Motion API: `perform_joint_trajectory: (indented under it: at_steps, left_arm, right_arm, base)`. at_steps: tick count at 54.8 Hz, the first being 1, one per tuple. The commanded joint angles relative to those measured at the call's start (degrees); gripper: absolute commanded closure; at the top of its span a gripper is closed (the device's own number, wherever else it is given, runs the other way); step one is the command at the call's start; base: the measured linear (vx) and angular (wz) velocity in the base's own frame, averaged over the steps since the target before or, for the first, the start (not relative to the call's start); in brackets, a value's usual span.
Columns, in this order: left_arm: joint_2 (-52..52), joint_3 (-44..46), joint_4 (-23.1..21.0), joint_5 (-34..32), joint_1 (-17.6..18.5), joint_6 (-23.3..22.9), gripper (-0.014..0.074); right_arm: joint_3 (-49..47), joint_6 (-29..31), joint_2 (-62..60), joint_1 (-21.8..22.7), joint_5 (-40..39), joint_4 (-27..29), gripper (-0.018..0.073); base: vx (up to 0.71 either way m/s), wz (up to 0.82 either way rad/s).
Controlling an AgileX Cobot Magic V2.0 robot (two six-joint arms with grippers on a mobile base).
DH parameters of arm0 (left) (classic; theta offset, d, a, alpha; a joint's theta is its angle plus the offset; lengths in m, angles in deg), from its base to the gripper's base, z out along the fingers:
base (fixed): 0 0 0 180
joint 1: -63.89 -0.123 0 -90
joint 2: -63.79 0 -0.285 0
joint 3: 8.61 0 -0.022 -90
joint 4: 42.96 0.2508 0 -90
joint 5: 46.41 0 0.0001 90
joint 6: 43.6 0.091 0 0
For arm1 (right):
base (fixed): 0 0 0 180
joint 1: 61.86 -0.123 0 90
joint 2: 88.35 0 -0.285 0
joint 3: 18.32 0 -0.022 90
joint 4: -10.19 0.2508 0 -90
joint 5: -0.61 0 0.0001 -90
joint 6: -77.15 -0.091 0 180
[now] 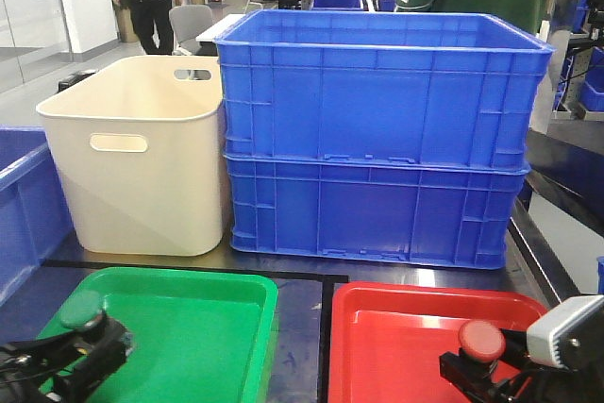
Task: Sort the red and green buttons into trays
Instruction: 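Lower green button into green tray with left gripper, red into red tray with right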
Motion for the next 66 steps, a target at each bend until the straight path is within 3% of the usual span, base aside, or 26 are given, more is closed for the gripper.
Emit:
perform_joint_trajectory:
  at_steps: [1, 9, 19, 28, 40, 43, 49, 53, 56, 61, 66]
  left_arm:
    - [-1.02, 2.84, 4.13, -5.07, 0.19, -1.19, 0.0483]
    - [-1.43, 2.83, 8.28, -4.92, 0.19, -2.88, 0.0289]
    - [-1.43, 2.83, 8.22, -4.88, 0.13, -3.52, 0.0075]
    - [-0.11, 2.83, 8.3, -4.34, 0.13, -3.57, 0.002]
    - [11.69, 2.83, 8.38, -2.7, 0.13, -4.73, 0.0083]
    - [16.3, 2.83, 9.04, -0.43, 0.13, -6.32, 0.0148]
    - [24.99, 2.83, 14.07, 9.16, 0.13, -11.52, 0.0399]
    - [31.21, 2.71, 20.78, 15.13, 0.13, -17.66, 0.06]
    - [35.17, 2.39, 26.27, 17.1, 0.13, -22.27, 0.0605]
    - [41.45, 0.23, 36.34, 17.36, 0.13, -34.78, 0.0605]
    - [47.74, -2.32, 44.85, 15.56, 0.13, -47.7, 0.0603]
  right_arm:
    - [-2.11, 0.99, 0.07, 0.33, -4.17, 1.64, 0.0428]
    - [-2.11, 0.82, 0.42, 0.33, -4.23, 2.11, 0.0182]
    - [-2.11, 0.34, 0.42, 0.33, -4.23, 2.12, -0.0085]
    - [-2.26, 0.34, -0.78, 0.33, -4.9, 2.12, -0.0158]
    - [-2.26, -1.29, -8.73, 0.33, -3.47, 2.12, -0.0078]
    - [-2.26, -3.45, -11.48, 0.33, -1.89, 2.12, -0.0024]
    - [-2.26, -9.91, -18.38, 0.33, 4.09, 1.09, 0.0202]
    - [-2.26, -15.53, -23.12, 0.33, 9.1, -2.75, 0.0419]
    - [-1.76, -21.54, -26.86, 0.33, 11.62, -6.77, 0.0568]
    - [0.33, -31.46, -32.31, 0.33, 12.96, -14.76, 0.0573]
    - [2.34, -37.43, -36.63, 0.33, 12.47, -25.17, 0.0571]
  base:
    - [0.0, 0.0]
    - [0.0, 0.0]
    - [0.0, 0.0]
    - [0.0, 0.0]
    - [0.0, 0.0]
    - [0.0, 0.0]
    - [0.0, 0.0]
    - [0.0, 0.0]
    - [0.0, 0.0]
    - [0.0, 0.0]
    - [0.0, 0.0]
